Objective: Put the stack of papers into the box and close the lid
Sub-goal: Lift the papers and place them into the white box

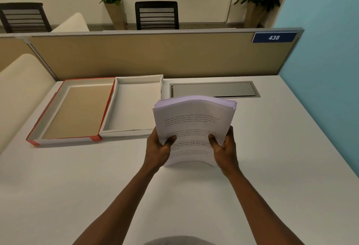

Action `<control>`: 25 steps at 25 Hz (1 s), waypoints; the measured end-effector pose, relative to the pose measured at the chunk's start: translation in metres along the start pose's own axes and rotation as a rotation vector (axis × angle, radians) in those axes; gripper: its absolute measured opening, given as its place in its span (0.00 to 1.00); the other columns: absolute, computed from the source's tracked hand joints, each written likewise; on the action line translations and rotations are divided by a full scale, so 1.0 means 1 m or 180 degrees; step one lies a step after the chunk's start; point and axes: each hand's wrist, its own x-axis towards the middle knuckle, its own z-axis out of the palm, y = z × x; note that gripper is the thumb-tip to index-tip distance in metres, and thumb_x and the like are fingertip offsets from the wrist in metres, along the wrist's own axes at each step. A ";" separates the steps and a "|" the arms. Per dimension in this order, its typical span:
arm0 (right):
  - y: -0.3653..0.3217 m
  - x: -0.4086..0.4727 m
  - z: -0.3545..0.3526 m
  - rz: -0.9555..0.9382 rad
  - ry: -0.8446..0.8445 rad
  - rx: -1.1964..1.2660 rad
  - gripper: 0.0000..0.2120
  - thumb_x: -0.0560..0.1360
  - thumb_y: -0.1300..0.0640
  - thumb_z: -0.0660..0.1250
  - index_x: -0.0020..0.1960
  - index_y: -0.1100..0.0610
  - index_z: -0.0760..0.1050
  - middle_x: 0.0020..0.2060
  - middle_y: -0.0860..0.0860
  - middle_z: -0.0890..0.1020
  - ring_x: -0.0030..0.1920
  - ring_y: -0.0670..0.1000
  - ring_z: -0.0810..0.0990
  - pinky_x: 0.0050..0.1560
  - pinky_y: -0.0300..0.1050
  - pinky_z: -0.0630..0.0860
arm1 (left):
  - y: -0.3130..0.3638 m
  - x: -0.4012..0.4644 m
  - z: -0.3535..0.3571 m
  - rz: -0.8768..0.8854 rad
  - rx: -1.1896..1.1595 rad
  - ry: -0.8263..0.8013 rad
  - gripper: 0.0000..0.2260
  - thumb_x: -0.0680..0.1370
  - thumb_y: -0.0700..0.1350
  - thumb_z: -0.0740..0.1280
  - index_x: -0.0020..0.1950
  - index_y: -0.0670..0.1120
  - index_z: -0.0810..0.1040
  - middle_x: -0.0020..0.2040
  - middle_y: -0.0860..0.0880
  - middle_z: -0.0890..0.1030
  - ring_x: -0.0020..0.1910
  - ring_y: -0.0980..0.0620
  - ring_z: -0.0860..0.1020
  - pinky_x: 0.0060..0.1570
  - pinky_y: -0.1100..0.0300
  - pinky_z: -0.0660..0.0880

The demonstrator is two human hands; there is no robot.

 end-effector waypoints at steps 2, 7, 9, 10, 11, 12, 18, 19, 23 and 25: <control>0.000 -0.004 0.001 -0.0043 -0.0024 -0.0059 0.25 0.78 0.59 0.68 0.56 0.28 0.66 0.50 0.31 0.78 0.53 0.36 0.79 0.43 0.30 0.80 | -0.005 -0.003 -0.003 0.0071 0.0062 0.0028 0.18 0.74 0.43 0.72 0.62 0.54 0.78 0.54 0.61 0.84 0.55 0.58 0.82 0.52 0.55 0.82; 0.008 -0.006 -0.010 -0.0186 -0.0234 -0.0513 0.19 0.79 0.56 0.67 0.58 0.34 0.65 0.53 0.36 0.78 0.53 0.35 0.79 0.42 0.27 0.77 | 0.003 -0.005 -0.015 0.0280 0.0575 -0.0080 0.21 0.75 0.44 0.72 0.62 0.65 0.74 0.53 0.72 0.80 0.53 0.68 0.79 0.45 0.72 0.78; 0.012 -0.005 -0.017 -0.0286 -0.0217 -0.0780 0.16 0.78 0.54 0.68 0.55 0.35 0.66 0.52 0.38 0.80 0.52 0.40 0.81 0.44 0.28 0.78 | 0.008 -0.006 -0.020 0.0472 0.0815 -0.0070 0.23 0.74 0.43 0.72 0.60 0.70 0.73 0.52 0.74 0.79 0.51 0.69 0.79 0.43 0.76 0.75; 0.014 -0.004 -0.019 -0.0314 -0.0182 -0.0872 0.14 0.78 0.53 0.68 0.55 0.37 0.67 0.51 0.40 0.81 0.50 0.42 0.82 0.44 0.27 0.78 | 0.008 -0.007 -0.022 0.0542 0.0890 -0.0071 0.23 0.74 0.43 0.73 0.59 0.69 0.74 0.51 0.75 0.80 0.50 0.69 0.79 0.43 0.77 0.75; 0.016 -0.003 -0.019 -0.0337 -0.0154 -0.0922 0.12 0.78 0.53 0.68 0.55 0.41 0.68 0.50 0.42 0.81 0.48 0.44 0.82 0.43 0.26 0.77 | 0.007 -0.009 -0.024 0.0581 0.0932 -0.0060 0.22 0.74 0.42 0.73 0.59 0.67 0.74 0.51 0.75 0.80 0.50 0.69 0.80 0.43 0.77 0.75; 0.016 -0.003 -0.019 -0.0362 -0.0136 -0.0948 0.12 0.77 0.53 0.69 0.56 0.44 0.69 0.50 0.44 0.82 0.47 0.45 0.83 0.42 0.26 0.77 | 0.007 -0.010 -0.026 0.0595 0.0951 -0.0032 0.21 0.74 0.41 0.74 0.58 0.64 0.75 0.50 0.75 0.80 0.49 0.69 0.80 0.43 0.76 0.75; -0.005 0.003 0.001 -0.0433 -0.0332 -0.1027 0.11 0.76 0.47 0.67 0.56 0.49 0.71 0.48 0.45 0.82 0.42 0.42 0.82 0.37 0.27 0.77 | 0.027 -0.011 -0.048 0.0571 0.0868 0.0185 0.17 0.74 0.44 0.74 0.59 0.57 0.76 0.50 0.70 0.81 0.46 0.60 0.82 0.42 0.72 0.79; -0.011 0.007 0.008 -0.0431 -0.0379 -0.1048 0.11 0.77 0.48 0.68 0.56 0.49 0.71 0.47 0.43 0.81 0.41 0.41 0.82 0.37 0.27 0.77 | 0.034 -0.010 -0.055 0.0500 0.0819 0.0262 0.16 0.73 0.46 0.74 0.59 0.56 0.76 0.51 0.67 0.81 0.45 0.57 0.83 0.42 0.68 0.80; -0.039 0.031 0.046 -0.0183 -0.0557 -0.0925 0.11 0.77 0.51 0.70 0.57 0.49 0.72 0.46 0.41 0.81 0.42 0.39 0.83 0.37 0.31 0.79 | 0.060 0.013 -0.093 -0.0118 0.0250 0.0497 0.15 0.73 0.45 0.77 0.59 0.47 0.82 0.52 0.52 0.87 0.44 0.49 0.87 0.40 0.55 0.84; -0.049 0.046 0.070 0.0139 -0.0705 -0.0778 0.13 0.76 0.51 0.71 0.59 0.51 0.74 0.51 0.45 0.82 0.47 0.46 0.84 0.47 0.43 0.83 | 0.069 0.031 -0.113 -0.0458 0.0149 0.0575 0.13 0.73 0.45 0.77 0.56 0.45 0.83 0.50 0.49 0.87 0.42 0.49 0.87 0.40 0.52 0.85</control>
